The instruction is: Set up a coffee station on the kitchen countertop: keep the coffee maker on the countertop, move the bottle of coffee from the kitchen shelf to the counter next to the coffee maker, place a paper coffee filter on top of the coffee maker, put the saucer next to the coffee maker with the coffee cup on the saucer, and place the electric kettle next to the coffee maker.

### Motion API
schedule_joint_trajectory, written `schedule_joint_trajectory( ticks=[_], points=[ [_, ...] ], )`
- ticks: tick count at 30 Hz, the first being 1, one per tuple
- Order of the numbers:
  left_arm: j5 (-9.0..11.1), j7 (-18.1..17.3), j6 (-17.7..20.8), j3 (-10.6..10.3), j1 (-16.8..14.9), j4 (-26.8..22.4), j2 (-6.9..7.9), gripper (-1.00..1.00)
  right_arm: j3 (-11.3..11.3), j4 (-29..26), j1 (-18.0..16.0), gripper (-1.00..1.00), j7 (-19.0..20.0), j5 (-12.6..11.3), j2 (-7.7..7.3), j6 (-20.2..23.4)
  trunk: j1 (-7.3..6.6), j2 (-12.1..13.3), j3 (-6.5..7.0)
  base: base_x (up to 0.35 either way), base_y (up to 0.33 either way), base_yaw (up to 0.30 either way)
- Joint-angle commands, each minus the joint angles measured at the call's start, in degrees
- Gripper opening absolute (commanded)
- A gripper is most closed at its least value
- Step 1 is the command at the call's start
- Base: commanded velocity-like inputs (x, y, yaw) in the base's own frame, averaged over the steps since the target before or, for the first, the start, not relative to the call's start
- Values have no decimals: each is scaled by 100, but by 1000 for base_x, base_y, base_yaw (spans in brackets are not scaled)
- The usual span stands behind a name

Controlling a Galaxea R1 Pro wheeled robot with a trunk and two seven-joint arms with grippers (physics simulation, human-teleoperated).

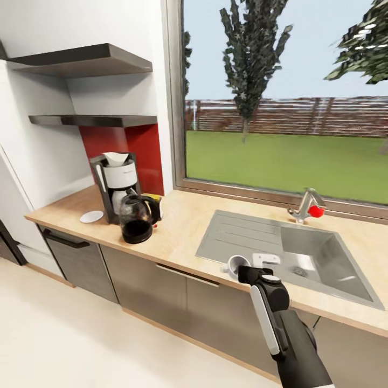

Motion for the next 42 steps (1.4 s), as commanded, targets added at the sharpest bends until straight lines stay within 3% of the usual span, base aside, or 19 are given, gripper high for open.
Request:
schedule_joint_trajectory(
  ticks=[1,17,34,42],
  points=[
    [-54,20,-31,27,-5,13,0,100,5,-5,-6,-100,-55,-58,1,16,3,-11,-10,0,312,2],
    [-54,19,-30,36,-5,13,2,100,19,-5,-3,-100,-63,-58,4,16,3,-11,-10,0,312,0],
    [-54,18,-31,36,-5,13,8,100,31,-5,-6,-100,-63,-58,2,16,3,-11,38,0,312,230],
    [-54,17,-24,29,-5,13,18,100,31,-5,-7,-100,-63,-58,1,16,3,-11,40,104,312,34]
  ],
)
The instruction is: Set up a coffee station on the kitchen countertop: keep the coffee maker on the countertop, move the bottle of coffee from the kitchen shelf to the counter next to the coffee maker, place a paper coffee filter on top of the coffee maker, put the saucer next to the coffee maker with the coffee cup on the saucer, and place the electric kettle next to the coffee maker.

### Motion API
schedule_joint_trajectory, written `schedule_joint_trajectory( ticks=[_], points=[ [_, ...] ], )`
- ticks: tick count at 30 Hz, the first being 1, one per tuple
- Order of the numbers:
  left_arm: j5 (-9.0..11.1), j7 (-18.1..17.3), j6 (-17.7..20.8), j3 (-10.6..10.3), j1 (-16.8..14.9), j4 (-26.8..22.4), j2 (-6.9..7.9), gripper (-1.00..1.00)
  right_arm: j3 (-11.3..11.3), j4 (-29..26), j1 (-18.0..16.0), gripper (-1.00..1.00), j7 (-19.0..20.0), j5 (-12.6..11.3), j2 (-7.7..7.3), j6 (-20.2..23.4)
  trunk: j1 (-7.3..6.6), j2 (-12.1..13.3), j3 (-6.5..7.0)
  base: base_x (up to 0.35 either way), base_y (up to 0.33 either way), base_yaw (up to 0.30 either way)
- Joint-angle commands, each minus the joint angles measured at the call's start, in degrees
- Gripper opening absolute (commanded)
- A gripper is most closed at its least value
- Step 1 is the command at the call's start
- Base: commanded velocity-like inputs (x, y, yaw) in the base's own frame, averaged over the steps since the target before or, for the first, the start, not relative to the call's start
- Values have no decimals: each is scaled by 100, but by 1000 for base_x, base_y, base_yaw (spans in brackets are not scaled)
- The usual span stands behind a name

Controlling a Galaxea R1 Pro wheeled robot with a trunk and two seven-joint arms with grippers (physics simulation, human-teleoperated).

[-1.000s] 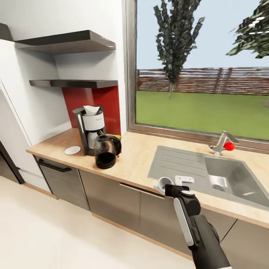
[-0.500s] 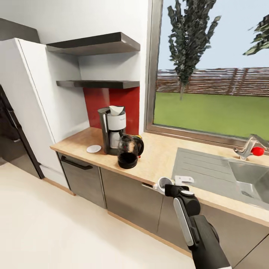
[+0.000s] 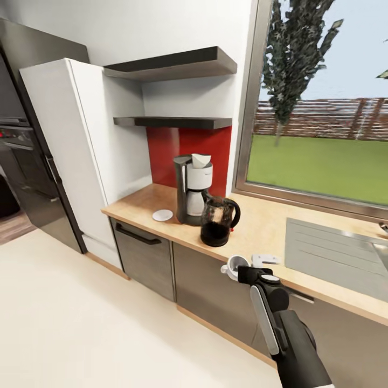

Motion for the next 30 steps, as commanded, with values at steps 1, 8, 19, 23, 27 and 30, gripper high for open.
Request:
schedule_joint_trajectory(
  ticks=[1,8,19,23,27,30],
  points=[
    [-54,20,-31,30,-5,13,0,100,5,-5,-3,-100,-56,-57,1,16,5,-10,-10,137,312,1],
    [-54,19,-29,34,-5,-4,-8,100,5,-4,-4,-100,-56,-57,1,16,5,-10,-10,145,312,0],
    [-54,20,-29,34,-5,-4,-3,100,-12,-5,-4,-100,-51,-57,-4,16,5,-10,-10,160,312,0],
    [-54,19,-29,34,-5,-4,-7,100,-12,-5,-6,-100,-48,-57,-4,16,5,-10,-10,162,312,0],
    [-54,19,-29,34,-5,-4,-8,100,-12,-5,-3,-100,-51,-57,-3,16,5,-10,-10,162,312,0],
    [-54,19,-29,34,-5,-4,-8,100,-12,-5,-3,-100,-51,-57,-4,16,5,-10,-10,162,312,0]
  ],
)
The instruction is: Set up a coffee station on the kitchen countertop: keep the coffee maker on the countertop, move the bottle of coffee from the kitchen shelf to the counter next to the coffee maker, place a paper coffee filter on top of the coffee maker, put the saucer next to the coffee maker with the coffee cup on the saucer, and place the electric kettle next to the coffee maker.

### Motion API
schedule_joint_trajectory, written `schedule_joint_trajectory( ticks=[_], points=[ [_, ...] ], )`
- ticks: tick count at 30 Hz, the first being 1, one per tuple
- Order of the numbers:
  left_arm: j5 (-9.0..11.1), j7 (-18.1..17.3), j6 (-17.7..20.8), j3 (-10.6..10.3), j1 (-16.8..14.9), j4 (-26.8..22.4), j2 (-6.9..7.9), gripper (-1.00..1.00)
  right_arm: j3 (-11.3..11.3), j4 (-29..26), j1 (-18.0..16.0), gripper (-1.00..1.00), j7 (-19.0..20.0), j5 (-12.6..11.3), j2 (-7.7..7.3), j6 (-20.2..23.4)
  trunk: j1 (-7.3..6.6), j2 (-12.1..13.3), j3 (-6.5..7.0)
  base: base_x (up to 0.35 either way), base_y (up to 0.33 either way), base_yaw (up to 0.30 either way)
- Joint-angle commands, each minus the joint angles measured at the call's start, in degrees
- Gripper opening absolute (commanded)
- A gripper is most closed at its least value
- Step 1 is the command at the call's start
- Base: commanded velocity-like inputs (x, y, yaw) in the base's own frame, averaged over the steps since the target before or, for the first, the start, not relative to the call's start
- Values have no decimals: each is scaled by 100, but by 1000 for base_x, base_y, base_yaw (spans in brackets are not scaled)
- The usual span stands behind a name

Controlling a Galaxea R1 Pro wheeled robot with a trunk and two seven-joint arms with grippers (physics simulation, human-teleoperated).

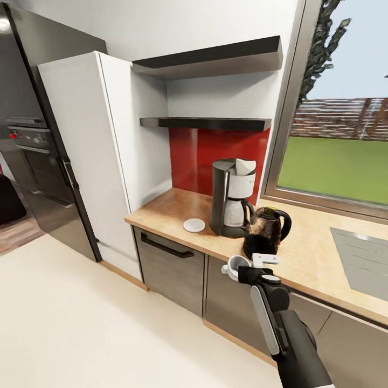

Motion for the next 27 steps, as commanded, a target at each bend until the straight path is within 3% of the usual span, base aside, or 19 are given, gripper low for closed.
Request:
schedule_joint_trajectory(
  ticks=[1,27],
  points=[
    [-54,19,-31,28,-5,13,0,100,6,-5,-5,-100,-54,-58,0,16,5,-10,-10,162,312,0],
    [-54,20,-31,28,-5,11,-8,100,13,-5,-6,-100,-60,-58,7,16,5,-10,-10,180,301,0]
  ],
)
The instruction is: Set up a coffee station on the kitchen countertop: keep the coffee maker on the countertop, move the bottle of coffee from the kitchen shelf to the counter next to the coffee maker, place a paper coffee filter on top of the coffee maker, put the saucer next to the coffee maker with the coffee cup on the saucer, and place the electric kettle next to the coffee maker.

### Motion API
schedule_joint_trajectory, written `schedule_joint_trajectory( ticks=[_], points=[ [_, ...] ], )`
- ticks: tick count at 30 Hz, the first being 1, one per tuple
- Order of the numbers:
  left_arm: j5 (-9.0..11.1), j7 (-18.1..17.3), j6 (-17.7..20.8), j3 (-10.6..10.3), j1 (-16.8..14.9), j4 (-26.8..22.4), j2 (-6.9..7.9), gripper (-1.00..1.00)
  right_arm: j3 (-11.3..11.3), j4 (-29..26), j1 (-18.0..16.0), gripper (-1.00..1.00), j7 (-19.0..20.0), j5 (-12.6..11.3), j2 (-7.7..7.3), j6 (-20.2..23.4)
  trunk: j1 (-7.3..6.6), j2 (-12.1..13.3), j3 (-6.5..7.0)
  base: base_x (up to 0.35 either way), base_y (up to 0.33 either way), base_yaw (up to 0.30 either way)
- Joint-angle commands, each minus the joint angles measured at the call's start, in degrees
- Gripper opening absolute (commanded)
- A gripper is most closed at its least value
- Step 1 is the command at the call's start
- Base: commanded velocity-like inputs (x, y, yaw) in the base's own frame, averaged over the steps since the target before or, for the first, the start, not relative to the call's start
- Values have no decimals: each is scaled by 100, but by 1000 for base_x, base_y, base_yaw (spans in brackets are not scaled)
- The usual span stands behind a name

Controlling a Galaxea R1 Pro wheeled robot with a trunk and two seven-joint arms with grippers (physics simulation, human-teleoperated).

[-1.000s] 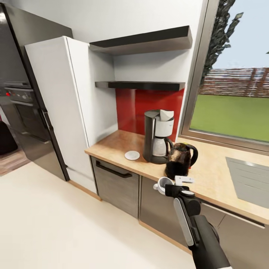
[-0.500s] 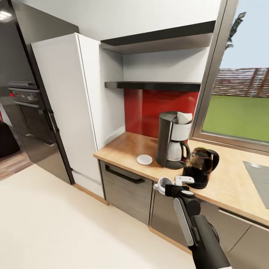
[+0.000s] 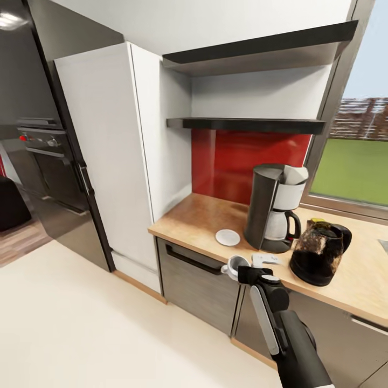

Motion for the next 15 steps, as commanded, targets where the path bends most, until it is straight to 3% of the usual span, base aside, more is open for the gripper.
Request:
schedule_joint_trajectory(
  ticks=[1,15],
  points=[
    [-54,19,-31,28,-5,14,0,100,5,-5,-5,-100,-56,-58,1,16,5,-10,-10,187,298,0],
    [-54,19,-31,28,-5,15,-4,100,5,-5,-8,-100,-56,-52,1,16,5,-10,-10,187,298,0]
  ],
)
